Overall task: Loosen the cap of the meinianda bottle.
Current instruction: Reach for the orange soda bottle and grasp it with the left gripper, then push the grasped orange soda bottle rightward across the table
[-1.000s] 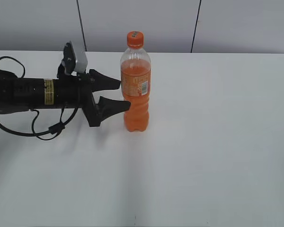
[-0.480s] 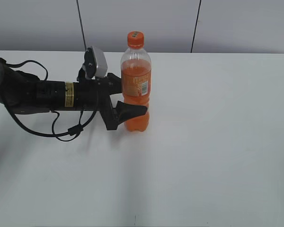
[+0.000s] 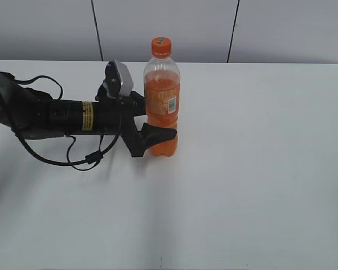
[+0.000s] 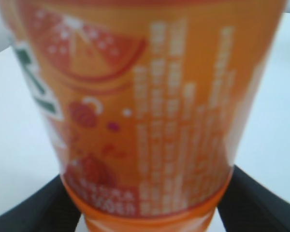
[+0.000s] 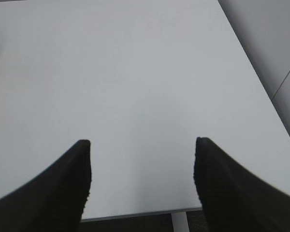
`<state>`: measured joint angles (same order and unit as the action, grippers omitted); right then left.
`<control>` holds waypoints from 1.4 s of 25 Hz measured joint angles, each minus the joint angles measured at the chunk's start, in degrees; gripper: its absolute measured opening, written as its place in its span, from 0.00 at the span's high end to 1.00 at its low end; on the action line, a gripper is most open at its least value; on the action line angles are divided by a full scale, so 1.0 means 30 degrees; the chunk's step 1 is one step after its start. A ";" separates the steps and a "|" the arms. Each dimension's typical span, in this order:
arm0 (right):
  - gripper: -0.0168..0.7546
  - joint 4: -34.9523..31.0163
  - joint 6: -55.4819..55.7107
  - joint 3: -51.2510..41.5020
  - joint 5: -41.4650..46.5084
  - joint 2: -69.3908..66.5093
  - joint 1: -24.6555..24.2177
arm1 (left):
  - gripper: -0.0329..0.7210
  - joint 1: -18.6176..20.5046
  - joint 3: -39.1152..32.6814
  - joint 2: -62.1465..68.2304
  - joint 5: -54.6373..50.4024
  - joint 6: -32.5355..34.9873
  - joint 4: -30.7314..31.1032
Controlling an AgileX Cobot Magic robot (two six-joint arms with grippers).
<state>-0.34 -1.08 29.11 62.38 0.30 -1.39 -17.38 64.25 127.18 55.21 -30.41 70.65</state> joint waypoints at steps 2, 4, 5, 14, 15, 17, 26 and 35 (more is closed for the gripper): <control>0.33 0.0114 0.0000 0.0000 0.0000 0.0000 0.0000 | 0.32 -0.0067 0.0000 0.0000 -0.0116 0.0000 -0.0026; 0.33 0.0114 0.0000 0.0000 0.0000 0.0000 0.0000 | 0.37 -0.0230 0.0014 0.0000 -0.0217 0.0000 -0.0135; 0.33 0.0114 0.0000 0.0000 0.0000 0.0000 0.0000 | 0.39 -0.0309 0.0014 0.0000 -0.0237 0.0000 -0.0151; 0.33 0.0114 0.0000 0.0000 0.0000 0.0000 0.0000 | 0.41 -0.0651 0.0037 0.0000 -0.0275 -0.0017 -0.0174; 0.33 0.0114 0.0000 0.0000 0.0000 0.0000 0.0000 | 0.41 -0.0651 0.0037 0.0000 -0.0275 -0.0017 -0.0174; 0.33 0.0114 0.0000 0.0000 0.0000 0.0000 0.0000 | 0.41 -0.0651 0.0037 0.0000 -0.0275 -0.0017 -0.0174; 0.33 0.0114 0.0000 0.0609 0.0000 0.0000 0.0000 | 0.41 -0.0651 0.0037 0.0000 -0.0155 -0.0017 0.0044; 0.33 0.0114 0.0000 0.4205 0.0388 -0.5397 0.0000 | 0.41 -0.0651 0.0037 0.0000 0.0585 -0.0880 0.1992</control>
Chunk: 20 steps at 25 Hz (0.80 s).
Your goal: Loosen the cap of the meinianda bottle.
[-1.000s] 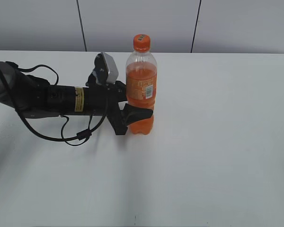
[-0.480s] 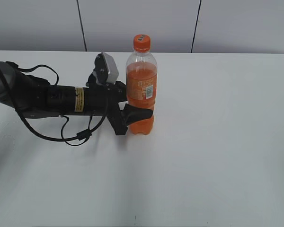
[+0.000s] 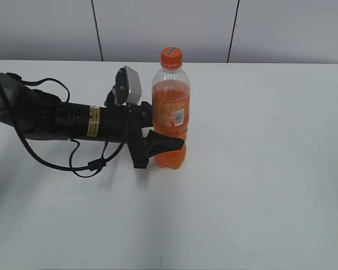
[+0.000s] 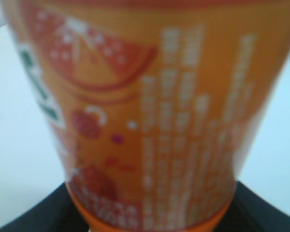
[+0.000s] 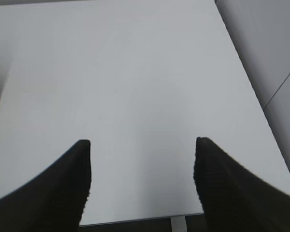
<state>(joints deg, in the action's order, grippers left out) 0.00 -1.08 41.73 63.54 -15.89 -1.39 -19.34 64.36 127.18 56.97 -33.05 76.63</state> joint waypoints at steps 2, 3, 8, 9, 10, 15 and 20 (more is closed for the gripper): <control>0.33 0.0000 0.0000 0.0856 0.0090 -0.1785 0.0000 | 0.41 0.0000 0.0000 0.0000 0.0059 -0.0037 0.0113; 0.33 0.0000 0.0000 0.1357 0.0160 -0.2774 0.0000 | 0.41 0.0000 0.0000 0.0000 0.0075 -0.0060 0.0151; 0.35 0.0000 0.0000 0.3621 0.1441 -0.7585 0.0000 | 0.41 0.0000 0.0000 0.0000 0.0112 -0.0060 0.0192; 0.36 0.0000 0.0000 0.4056 0.1688 -0.8394 0.0000 | 0.41 0.0000 0.0000 0.0000 0.0112 -0.0060 0.0209; 0.37 0.0000 0.0000 0.4481 0.1832 -0.9326 0.0000 | 0.41 0.0000 0.0000 0.0000 0.0130 -0.0060 0.0209; 0.39 -0.0114 0.0000 0.6437 0.2018 -1.3330 0.0000 | 0.41 0.0000 0.0000 0.0000 0.0163 -0.0078 0.0248; 0.39 -0.0239 0.0000 0.8438 0.2043 -1.5590 0.0000 | 0.41 0.0000 0.0000 0.0000 0.0163 -0.0111 0.0263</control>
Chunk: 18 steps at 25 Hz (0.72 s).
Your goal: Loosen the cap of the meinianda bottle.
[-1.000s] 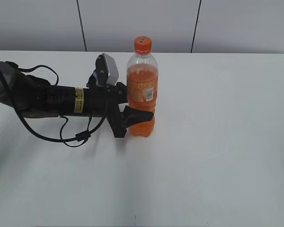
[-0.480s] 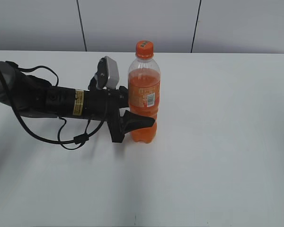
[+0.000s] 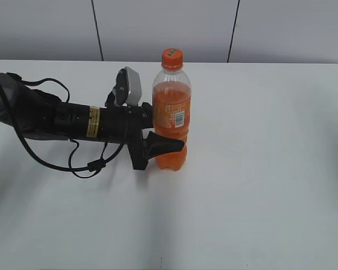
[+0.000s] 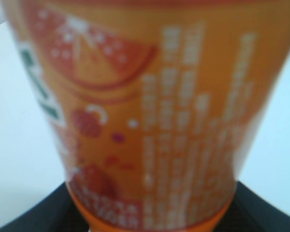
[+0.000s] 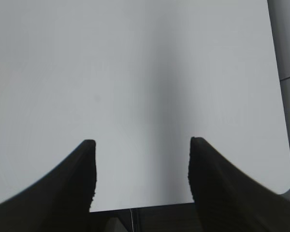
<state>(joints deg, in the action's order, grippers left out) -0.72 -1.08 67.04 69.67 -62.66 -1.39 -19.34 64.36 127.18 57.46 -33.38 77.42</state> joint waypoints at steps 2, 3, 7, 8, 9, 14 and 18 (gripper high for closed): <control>0.39 -0.0177 0.0000 0.0778 0.0000 -0.0917 0.0000 | 0.41 0.0000 0.0000 0.0000 0.0018 -0.0006 0.0000; 0.39 -0.0263 0.0000 0.1218 0.0000 -0.1289 0.0000 | 0.41 0.0000 0.0000 0.0000 0.0018 -0.0006 0.0000; 0.39 -0.0583 0.0000 0.2996 0.0000 -0.3148 0.0167 | 0.41 0.0000 0.0000 0.0000 0.0018 -0.0044 0.0000; 0.39 -0.0589 0.0000 0.3472 0.0000 -0.3674 0.0276 | 0.41 0.0000 0.0000 0.0000 0.0018 -0.0140 0.0000; 0.39 -0.0589 0.0000 0.3864 0.0000 -0.4129 0.0463 | 0.41 0.0000 0.0000 0.0000 0.0018 -0.0236 0.0000; 0.40 -0.0646 0.0000 0.6149 0.0000 -0.6892 0.2006 | 0.41 0.0000 0.0000 0.0000 0.0038 -0.0354 0.0000; 0.40 -0.0994 0.0042 0.7546 0.0000 -0.8965 0.3683 | 0.41 0.0000 0.0000 0.0000 0.0039 -0.0371 0.0006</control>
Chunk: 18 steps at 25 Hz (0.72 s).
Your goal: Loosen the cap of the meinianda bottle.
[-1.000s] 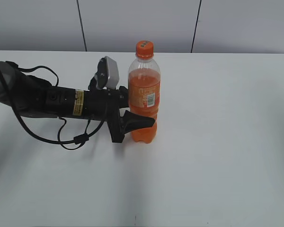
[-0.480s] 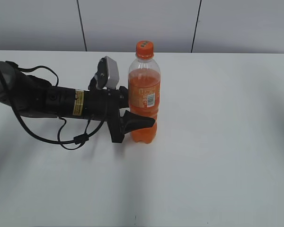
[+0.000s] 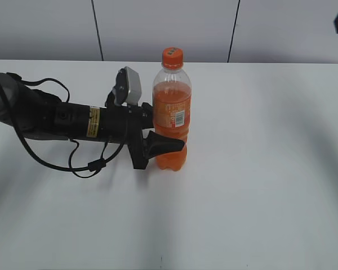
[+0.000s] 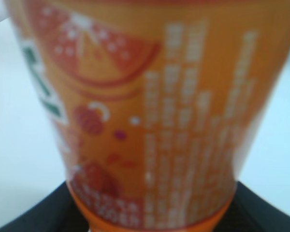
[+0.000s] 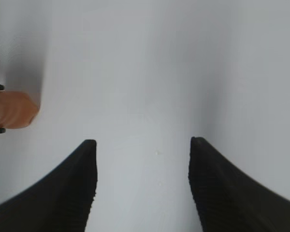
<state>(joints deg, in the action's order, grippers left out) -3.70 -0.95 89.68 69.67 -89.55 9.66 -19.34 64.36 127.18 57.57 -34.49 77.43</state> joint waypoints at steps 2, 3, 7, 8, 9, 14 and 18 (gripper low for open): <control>0.40 -0.0160 0.0016 0.0589 0.0000 -0.0779 0.1098 | 0.41 0.0000 0.0000 0.0000 0.0017 0.0000 0.0016; 0.40 -0.0234 0.0082 0.0888 0.0000 -0.1128 0.1618 | 0.41 0.0000 0.0000 0.0000 0.0017 0.0000 0.0033; 0.40 -0.0333 0.0459 0.2039 0.0005 -0.2001 0.3318 | 0.41 0.0000 0.0000 0.0000 0.0023 0.0000 0.0033; 0.40 -0.0339 0.0561 0.2335 0.0005 -0.2153 0.3733 | 0.41 0.0000 0.0000 0.0000 0.0023 0.0000 0.0033; 0.40 -0.0339 0.0683 0.2579 0.0005 -0.2299 0.4142 | 0.41 0.0000 0.0000 0.0000 0.0023 0.0000 0.0049; 0.40 -0.0718 0.1226 0.3987 0.0024 -0.3410 0.5795 | 0.41 0.0000 0.0000 0.0000 0.0040 -0.0007 0.0050; 0.40 -0.1378 0.1381 0.5213 0.0024 -0.4430 0.6862 | 0.41 0.0000 0.0000 0.0000 0.0040 -0.0022 0.0050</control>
<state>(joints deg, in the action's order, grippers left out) -7.83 3.19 105.32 69.75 -102.84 30.25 -19.34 64.36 127.18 57.69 -34.56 77.58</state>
